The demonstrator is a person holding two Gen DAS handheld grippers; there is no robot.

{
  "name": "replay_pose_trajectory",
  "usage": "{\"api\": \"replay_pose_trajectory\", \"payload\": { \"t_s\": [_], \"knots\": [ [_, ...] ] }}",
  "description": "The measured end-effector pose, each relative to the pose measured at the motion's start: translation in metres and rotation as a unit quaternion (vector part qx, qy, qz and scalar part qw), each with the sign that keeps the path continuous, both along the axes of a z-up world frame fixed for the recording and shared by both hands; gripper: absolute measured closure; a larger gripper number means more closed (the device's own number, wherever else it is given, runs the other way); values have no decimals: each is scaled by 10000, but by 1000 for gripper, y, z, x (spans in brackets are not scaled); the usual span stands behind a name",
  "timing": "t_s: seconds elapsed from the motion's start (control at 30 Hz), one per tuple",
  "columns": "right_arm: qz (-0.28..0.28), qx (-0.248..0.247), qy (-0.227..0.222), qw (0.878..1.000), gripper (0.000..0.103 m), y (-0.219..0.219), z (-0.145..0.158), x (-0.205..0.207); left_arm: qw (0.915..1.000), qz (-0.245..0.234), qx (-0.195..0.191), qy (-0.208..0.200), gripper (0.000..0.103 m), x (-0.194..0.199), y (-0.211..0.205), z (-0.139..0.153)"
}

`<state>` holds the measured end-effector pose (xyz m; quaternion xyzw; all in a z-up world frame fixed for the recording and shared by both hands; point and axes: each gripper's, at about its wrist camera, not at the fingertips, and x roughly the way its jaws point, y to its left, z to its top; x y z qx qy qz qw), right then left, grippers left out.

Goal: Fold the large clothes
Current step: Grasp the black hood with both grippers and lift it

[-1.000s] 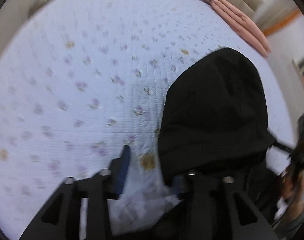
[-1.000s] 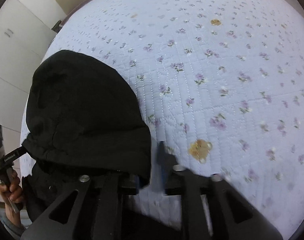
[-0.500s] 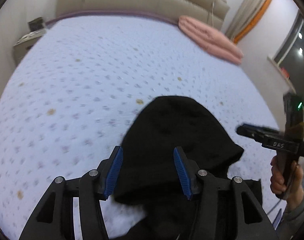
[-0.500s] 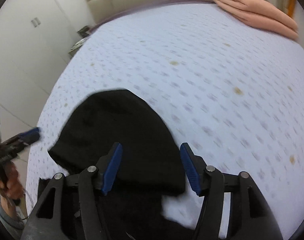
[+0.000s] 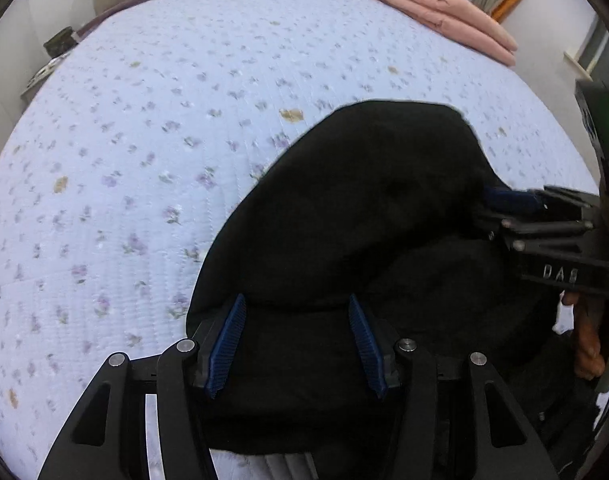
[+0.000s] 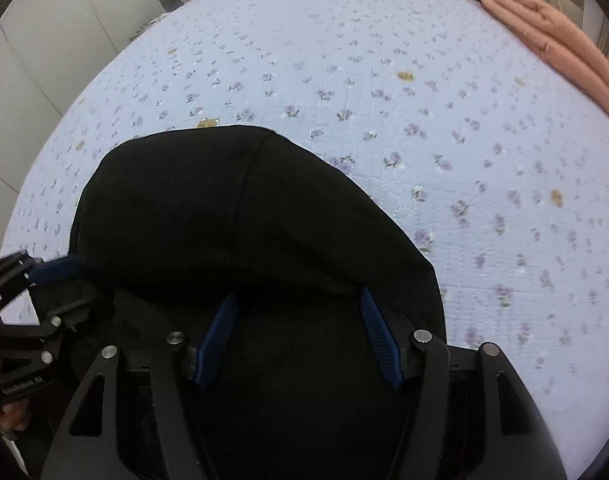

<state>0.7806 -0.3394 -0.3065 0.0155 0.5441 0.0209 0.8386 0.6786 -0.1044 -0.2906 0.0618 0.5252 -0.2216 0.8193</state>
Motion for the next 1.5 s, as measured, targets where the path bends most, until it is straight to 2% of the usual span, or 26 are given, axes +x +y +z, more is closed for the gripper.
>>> {"api": "replay_pose_trajectory", "payload": {
  "t_s": [0.13, 0.27, 0.43, 0.47, 0.53, 0.57, 0.67, 0.73, 0.8, 0.9, 0.97, 1.07, 1.17, 1.3, 1.37, 1.47, 1.5],
  "knots": [
    [-19, -98, -241, 9997, 39, 4, 38, -28, 9991, 38, -231, -340, 48, -21, 16, 36],
    [-103, -368, -319, 9988, 39, 10, 52, -56, 9987, 66, -379, -343, 48, -32, 21, 50],
    [-179, -408, 5, 9990, 39, 7, 30, -67, 9996, 154, 224, 107, 48, -23, 14, 8],
    [-179, -412, 91, 9990, 39, 5, 24, -67, 9990, 174, 369, 208, 44, -20, 13, -2],
    [-158, -369, 298, 9987, 39, 1, 6, -67, 9982, 374, 430, 177, 29, -16, 16, -9],
    [-180, -282, 302, 9990, 38, -3, 2, -68, 9979, 474, 327, 296, 26, -12, 20, -10],
    [-154, -31, 236, 9996, 36, -12, 3, -70, 9965, 648, -121, 508, 27, -7, 36, -6],
    [-99, 140, 158, 9997, 36, -18, 12, -75, 9967, 697, -177, 368, 27, -10, 44, 6],
    [-137, 366, -103, 9992, 36, -29, 30, -85, 9970, 705, -302, 140, 27, -12, 51, 26],
    [-307, 733, -361, 9962, 33, -53, 54, -93, 9953, 684, -683, -112, 27, -6, 60, 56],
    [-394, 850, -367, 9949, 33, -70, 58, -90, 9945, 644, -811, -133, 27, 5, 60, 63],
    [-489, 1046, -146, 9932, 31, -91, 45, -75, 9950, 488, -860, 153, 27, 28, 47, 54],
    [-513, 1402, 152, 9887, 31, -108, 21, -53, 9921, 330, -1015, 655, 27, 48, 34, 29],
    [-366, 2059, 459, 9768, 31, -112, -11, -34, 9899, 119, -1038, 958, 27, 52, 20, -1],
    [-196, 2166, 427, 9751, 31, -106, -19, -31, 9905, 59, -979, 961, 27, 52, 12, -9],
    [38, 2168, 332, 9756, 36, -90, -22, -18, 9934, 30, -838, 777, 30, 56, 3, -16],
    [76, 2081, 300, 9776, 41, -87, -22, -16, 9947, 16, -767, 678, 43, 55, 1, -14]
  ]
}}
